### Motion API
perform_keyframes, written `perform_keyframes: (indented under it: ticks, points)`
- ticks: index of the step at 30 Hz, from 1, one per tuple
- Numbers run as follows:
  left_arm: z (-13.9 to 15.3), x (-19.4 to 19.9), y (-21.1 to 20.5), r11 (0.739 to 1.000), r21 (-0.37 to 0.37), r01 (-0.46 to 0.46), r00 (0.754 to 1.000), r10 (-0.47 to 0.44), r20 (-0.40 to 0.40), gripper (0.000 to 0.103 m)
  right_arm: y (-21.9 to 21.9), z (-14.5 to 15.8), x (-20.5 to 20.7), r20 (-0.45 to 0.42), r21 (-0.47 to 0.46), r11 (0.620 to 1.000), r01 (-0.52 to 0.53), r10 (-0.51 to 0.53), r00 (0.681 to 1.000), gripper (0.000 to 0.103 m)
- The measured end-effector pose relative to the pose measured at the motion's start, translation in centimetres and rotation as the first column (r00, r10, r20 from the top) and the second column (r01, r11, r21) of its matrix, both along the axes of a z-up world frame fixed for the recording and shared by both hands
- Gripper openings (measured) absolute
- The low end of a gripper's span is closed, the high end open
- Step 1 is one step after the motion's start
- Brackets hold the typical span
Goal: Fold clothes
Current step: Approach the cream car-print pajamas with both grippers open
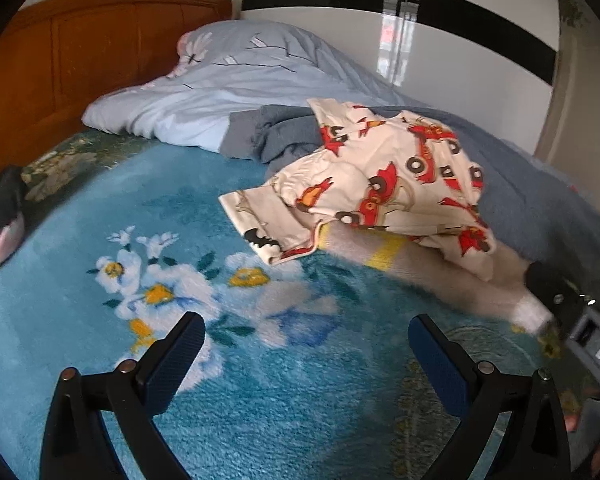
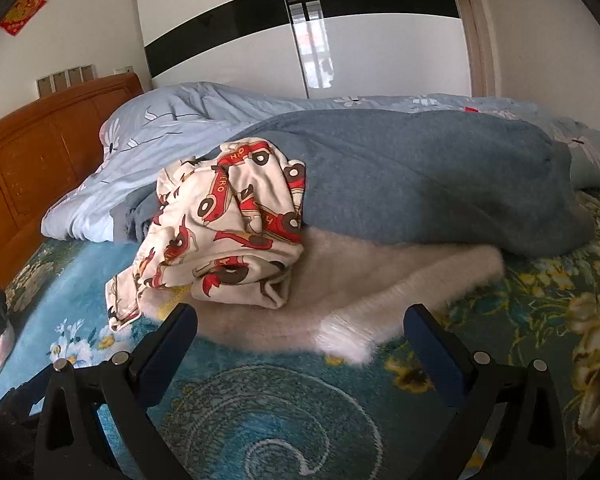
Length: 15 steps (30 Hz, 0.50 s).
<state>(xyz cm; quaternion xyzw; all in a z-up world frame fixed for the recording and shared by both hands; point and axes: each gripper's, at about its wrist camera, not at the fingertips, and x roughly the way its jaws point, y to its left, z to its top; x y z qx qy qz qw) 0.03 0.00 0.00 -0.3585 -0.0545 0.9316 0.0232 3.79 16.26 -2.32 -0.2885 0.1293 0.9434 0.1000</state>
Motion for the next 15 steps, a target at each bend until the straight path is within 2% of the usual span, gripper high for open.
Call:
perform_keyframes:
  ticks: [4,6,8,9,15]
  points:
    - [0.0,0.9,-0.1,0.999,0.037,0.015,1.000,-0.015,-0.012,0.103,-0.1,-0.2,-0.4,0.009,0.008,1.000,-0.011,0.011,1.000,0.103]
    - [-0.9,1.4,-0.6,1.000,0.023,0.016,1.000,-0.016,-0.007,0.103,0.2,-0.5,-0.2,0.012,-0.002,1.000,-0.006,0.006,1.000,0.103]
    - [-1.8,0.9,-0.6,1.000,-0.002,0.007,0.999,-0.006,0.034,0.103,0.2,-0.7,0.1,0.009,-0.005,1.000,-0.009,0.010,1.000,0.103]
    - [-2.2,0.6,-1.0,1.000,0.017,0.001,0.998,-0.002,0.058,0.103,0.1,-0.8,0.1,0.013,-0.007,1.000,-0.011,0.011,1.000,0.103]
    - [-2.8,0.7,-3.0,0.987,0.098,-0.123,0.990,0.116,0.074,0.103,-0.4,-0.9,-0.2,0.038,0.001,1.000,-0.014,0.014,0.999,0.103]
